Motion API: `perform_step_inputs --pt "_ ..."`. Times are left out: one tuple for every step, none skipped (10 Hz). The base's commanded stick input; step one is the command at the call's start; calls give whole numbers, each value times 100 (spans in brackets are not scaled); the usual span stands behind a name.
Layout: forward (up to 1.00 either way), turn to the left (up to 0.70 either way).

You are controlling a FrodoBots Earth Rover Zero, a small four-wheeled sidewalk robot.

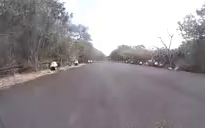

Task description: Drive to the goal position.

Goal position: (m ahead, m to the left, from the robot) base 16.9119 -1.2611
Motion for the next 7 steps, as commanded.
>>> perform_step_inputs --pt "67 0" --pt "67 0" --pt "67 0" --pt "67 0" --pt "67 0" --pt "67 0" --pt "67 0"
